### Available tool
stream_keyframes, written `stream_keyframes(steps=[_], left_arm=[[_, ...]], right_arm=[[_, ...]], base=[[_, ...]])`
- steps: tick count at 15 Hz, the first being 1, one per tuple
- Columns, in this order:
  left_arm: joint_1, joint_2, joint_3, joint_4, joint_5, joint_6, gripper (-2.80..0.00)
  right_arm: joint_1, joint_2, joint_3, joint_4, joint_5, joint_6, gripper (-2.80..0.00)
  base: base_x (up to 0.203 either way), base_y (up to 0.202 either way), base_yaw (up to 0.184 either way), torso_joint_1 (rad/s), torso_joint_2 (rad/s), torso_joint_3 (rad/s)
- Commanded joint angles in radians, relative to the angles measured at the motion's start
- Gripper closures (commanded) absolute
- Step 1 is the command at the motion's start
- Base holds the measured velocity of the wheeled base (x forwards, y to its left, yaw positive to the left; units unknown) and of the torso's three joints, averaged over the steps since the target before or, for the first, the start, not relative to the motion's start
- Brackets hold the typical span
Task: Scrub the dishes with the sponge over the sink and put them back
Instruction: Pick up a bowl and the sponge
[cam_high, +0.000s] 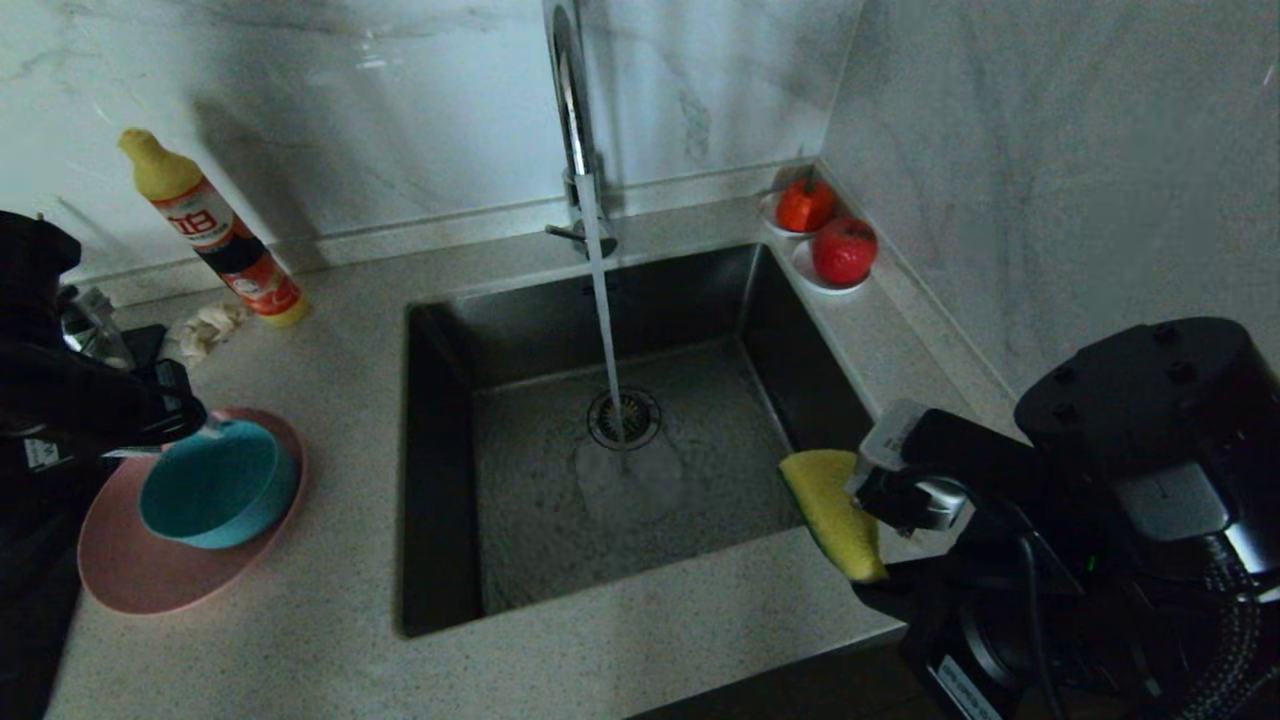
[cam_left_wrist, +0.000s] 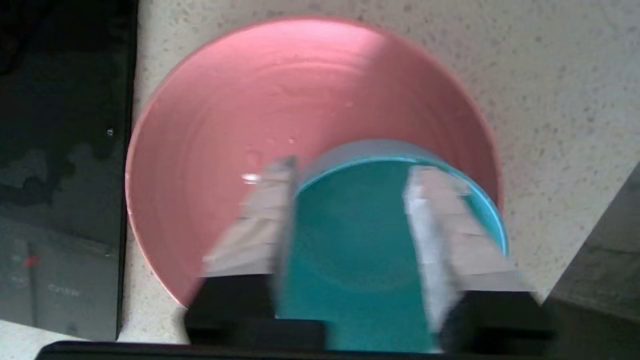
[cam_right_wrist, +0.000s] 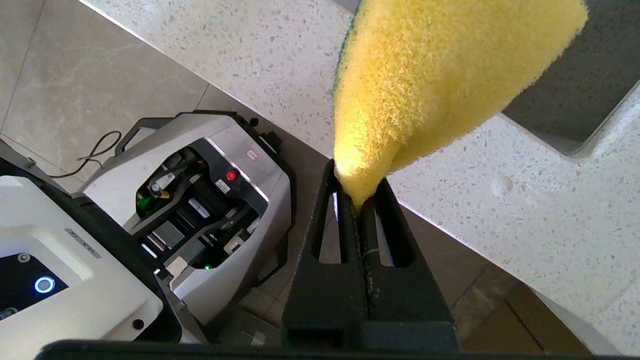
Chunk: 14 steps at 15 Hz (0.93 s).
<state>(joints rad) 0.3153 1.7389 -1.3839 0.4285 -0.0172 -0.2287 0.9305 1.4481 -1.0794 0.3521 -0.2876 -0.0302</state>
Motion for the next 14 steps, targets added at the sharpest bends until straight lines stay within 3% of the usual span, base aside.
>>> stream_keyframes(steps=[1, 5, 7, 9, 14], left_arm=[[0.002, -0.006, -0.006, 0.003, -0.004, -0.019, -2.80], [0.003, -0.010, -0.057, 0.101, -0.018, -0.046, -2.80], [0.018, -0.001, -0.142, 0.247, -0.015, -0.034, -2.80], [0.053, 0.019, -0.139, 0.257, -0.013, 0.004, -2.80], [0.059, 0.063, -0.104, 0.253, -0.021, 0.009, -2.80]], right_arm=[[0.001, -0.009, 0.001, 0.002, -0.001, 0.000, 0.00], [-0.013, -0.012, 0.003, 0.002, -0.001, 0.000, 0.00], [-0.013, -0.014, 0.003, 0.002, -0.001, 0.000, 0.00], [-0.013, -0.015, 0.001, 0.001, -0.001, 0.001, 0.00], [-0.019, -0.011, 0.001, 0.001, -0.001, 0.001, 0.00]], base=[[0.000, 0.000, 0.000, 0.000, 0.00, 0.000], [0.000, 0.000, 0.000, 0.000, 0.00, 0.000], [0.000, 0.000, 0.000, 0.000, 0.00, 0.000], [0.000, 0.000, 0.000, 0.000, 0.00, 0.000], [0.000, 0.000, 0.000, 0.000, 0.00, 0.000]])
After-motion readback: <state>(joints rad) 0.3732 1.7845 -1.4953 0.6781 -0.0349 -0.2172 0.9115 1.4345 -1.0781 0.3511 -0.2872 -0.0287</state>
